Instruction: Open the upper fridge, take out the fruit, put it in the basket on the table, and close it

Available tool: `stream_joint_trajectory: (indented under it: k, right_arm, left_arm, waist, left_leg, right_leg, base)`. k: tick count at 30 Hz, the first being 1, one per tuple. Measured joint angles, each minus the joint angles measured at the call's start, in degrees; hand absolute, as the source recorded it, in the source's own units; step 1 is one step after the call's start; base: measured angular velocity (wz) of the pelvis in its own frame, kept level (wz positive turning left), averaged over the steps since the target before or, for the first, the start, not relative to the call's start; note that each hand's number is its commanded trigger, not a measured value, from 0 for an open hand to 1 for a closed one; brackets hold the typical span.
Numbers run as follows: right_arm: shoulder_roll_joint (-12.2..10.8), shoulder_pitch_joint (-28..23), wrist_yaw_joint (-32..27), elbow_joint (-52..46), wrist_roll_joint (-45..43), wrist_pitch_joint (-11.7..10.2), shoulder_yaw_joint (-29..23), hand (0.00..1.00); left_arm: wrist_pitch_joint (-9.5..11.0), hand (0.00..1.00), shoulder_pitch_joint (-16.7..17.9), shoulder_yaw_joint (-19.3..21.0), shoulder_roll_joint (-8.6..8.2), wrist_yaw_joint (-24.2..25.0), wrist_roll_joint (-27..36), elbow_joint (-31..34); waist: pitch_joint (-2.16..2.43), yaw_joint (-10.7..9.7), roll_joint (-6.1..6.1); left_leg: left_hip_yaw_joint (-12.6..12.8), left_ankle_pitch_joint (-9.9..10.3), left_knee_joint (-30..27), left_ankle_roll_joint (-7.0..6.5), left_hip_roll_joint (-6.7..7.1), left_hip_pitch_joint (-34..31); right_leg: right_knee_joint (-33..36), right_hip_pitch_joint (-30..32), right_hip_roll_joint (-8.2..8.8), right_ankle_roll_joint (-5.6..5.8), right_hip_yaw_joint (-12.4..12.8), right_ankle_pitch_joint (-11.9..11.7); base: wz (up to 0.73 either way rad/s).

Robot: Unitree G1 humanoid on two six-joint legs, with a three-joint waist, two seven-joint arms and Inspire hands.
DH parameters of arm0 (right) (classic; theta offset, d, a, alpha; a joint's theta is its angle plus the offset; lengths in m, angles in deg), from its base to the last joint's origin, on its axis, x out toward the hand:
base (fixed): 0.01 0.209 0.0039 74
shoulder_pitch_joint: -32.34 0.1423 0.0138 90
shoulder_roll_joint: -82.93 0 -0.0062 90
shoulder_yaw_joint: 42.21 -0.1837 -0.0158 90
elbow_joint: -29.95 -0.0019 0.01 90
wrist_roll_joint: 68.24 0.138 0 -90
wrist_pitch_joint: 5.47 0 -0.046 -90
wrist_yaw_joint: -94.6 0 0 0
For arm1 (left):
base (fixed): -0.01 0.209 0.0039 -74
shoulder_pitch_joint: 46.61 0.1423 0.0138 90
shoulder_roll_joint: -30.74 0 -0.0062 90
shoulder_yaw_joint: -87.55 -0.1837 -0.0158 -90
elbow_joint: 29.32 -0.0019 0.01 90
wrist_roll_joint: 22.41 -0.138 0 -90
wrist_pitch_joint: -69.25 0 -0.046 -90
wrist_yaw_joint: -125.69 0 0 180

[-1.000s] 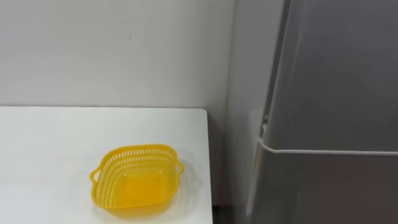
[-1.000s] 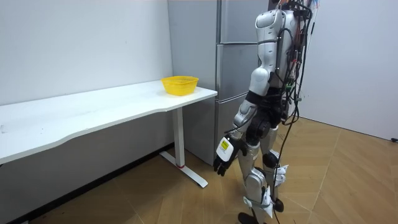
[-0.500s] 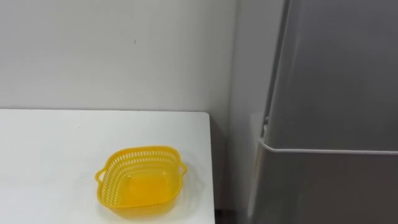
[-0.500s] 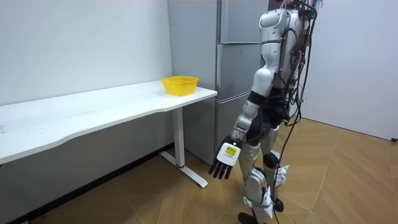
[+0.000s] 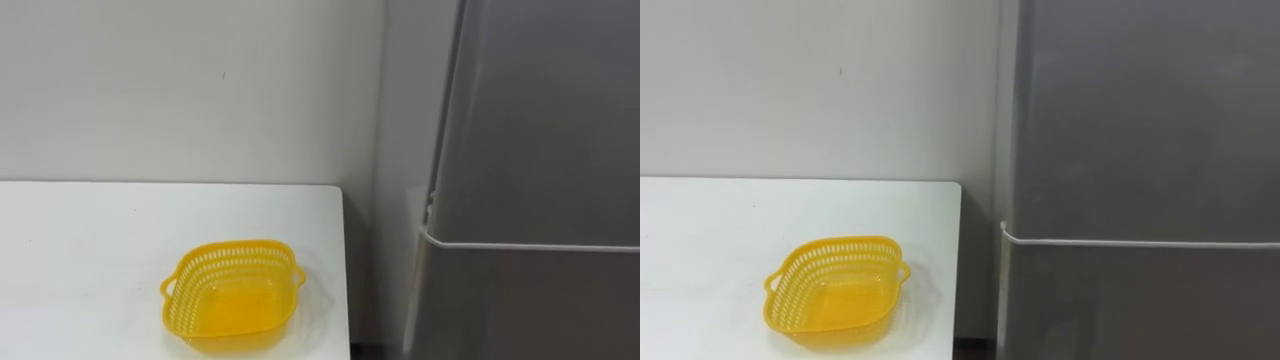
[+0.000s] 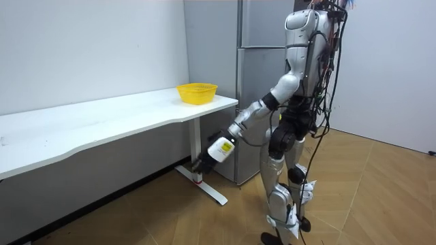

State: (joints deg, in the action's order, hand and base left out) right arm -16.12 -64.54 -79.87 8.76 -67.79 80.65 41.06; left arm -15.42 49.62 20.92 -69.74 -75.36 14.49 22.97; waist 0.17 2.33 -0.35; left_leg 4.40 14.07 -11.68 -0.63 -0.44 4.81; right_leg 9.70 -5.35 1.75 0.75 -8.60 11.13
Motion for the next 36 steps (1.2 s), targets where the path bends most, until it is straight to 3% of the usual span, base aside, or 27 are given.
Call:
stream_joint_trajectory:
  k: [4,5,9,12,16,19,21,24,28,34,36]
  right_arm:
    - [0.0,-0.1,-0.4,0.0,0.1,-0.1,-0.3,0.0]
    - [0.0,-0.2,-0.4,0.0,0.0,-0.3,-0.3,0.0]
    - [0.0,-0.7,-0.4,0.0,-0.8,-0.3,-0.7,0.0]
    - [0.0,-1.2,-0.1,-0.6,-1.3,-0.4,-1.4,0.0]
    - [0.0,-1.3,0.7,-0.6,-1.1,-0.7,-1.9,0.0]
    - [0.0,-1.2,0.9,-0.4,-0.8,-1.6,-2.0,0.0]
    - [0.1,-1.1,0.9,0.0,-0.6,-1.6,-2.0,0.0]
    - [0.2,-1.2,1.0,0.1,-0.8,-1.6,-2.1,0.0]
    - [0.3,-1.0,1.5,0.1,-0.8,-1.6,-2.1,0.0]
    - [0.4,0.1,3.7,0.0,-0.8,-1.4,-2.5,0.0]
    - [0.5,0.1,4.0,-0.1,-0.9,-1.2,-2.8,0.0]
  left_arm:
    - [1.8,0.0,0.0,1.3,-0.03,-5.2,-0.3,9.5]
    - [2.3,0.0,0.0,1.4,-0.01,-7.2,-1.6,13.0]
    - [4.4,0.0,0.3,1.4,0.23,-11.9,-6.6,24.4]
    - [4.5,0.0,2.6,1.4,0.23,-12.6,-10.1,34.9]
    - [5.1,0.0,2.9,1.4,0.48,-11.9,-13.5,45.0]
    - [5.2,0.0,2.9,1.4,0.94,-9.5,-14.1,52.2]
    - [5.2,0.0,2.7,1.3,2.75,-6.3,-14.1,55.8]
    - [5.2,0.0,1.9,1.3,3.37,-1.6,-14.0,61.6]
    - [4.9,0.0,1.0,0.4,3.96,5.5,-14.0,63.8]
    - [2.0,0.0,-0.8,-2.0,4.59,15.9,-14.1,65.5]
    - [0.7,0.0,-3.7,-3.8,4.76,19.8,-14.1,65.9]
  waist:
    - [0.03,0.8,-0.02]
    - [-0.15,1.2,-0.33]
    - [-0.02,1.5,-0.16]
    - [0.04,1.2,-0.03]
    - [0.03,1.2,-0.19]
    - [-0.09,1.4,-0.65]
    - [-0.02,1.0,-0.58]
    - [-0.23,1.0,-0.76]
    - [-0.4,0.6,-1.22]
    - [-0.4,-2.3,-1.25]
    - [-0.45,-2.6,-1.36]
  left_leg:
    - [0.0,0.0,0.2,0.0,-0.02,0.6]
    - [-0.1,0.0,0.2,0.0,0.0,0.6]
    - [-0.2,0.0,0.2,0.0,0.08,0.5]
    - [-0.3,0.0,0.2,-0.03,0.08,0.2]
    - [-0.4,0.0,-0.1,-0.03,0.11,-0.2]
    - [-0.9,0.0,-0.1,-0.03,0.14,-0.2]
    - [-1.5,0.0,-0.1,-0.05,0.18,-0.1]
    - [-1.8,0.0,-0.2,-0.05,0.21,-0.2]
    - [-1.7,0.0,-0.2,-0.05,0.2,-0.2]
    - [-1.8,-0.1,-0.3,-0.08,0.23,-1.0]
    - [-1.5,-0.1,-0.6,-0.08,0.24,-1.2]
  right_leg:
    - [0.0,-0.5,0.02,0.0,-0.1,0.0]
    - [-0.1,-0.5,0.01,0.0,0.0,0.0]
    - [-0.1,-0.3,0.06,0.01,-0.1,0.0]
    - [0.0,-0.2,0.04,0.01,-0.1,0.0]
    - [-0.1,-0.1,0.05,0.05,-0.3,0.0]
    - [-0.1,-0.2,0.07,0.05,-0.6,0.0]
    - [-0.2,-0.5,0.08,0.05,-1.0,0.0]
    - [-0.2,-0.3,0.1,0.05,-1.0,0.0]
    - [-0.2,-0.2,0.06,0.05,-1.0,0.0]
    - [0.0,0.3,0.1,0.05,-1.0,0.0]
    - [0.0,0.7,0.14,0.05,-0.8,0.0]
  base:
    - [-0.04]
    - [0.0]
    - [0.0]
    - [0.0]
    - [0.0]
    - [0.05]
    - [0.1]
    - [0.05]
    - [-0.01]
    - [0.0]
    - [-0.04]
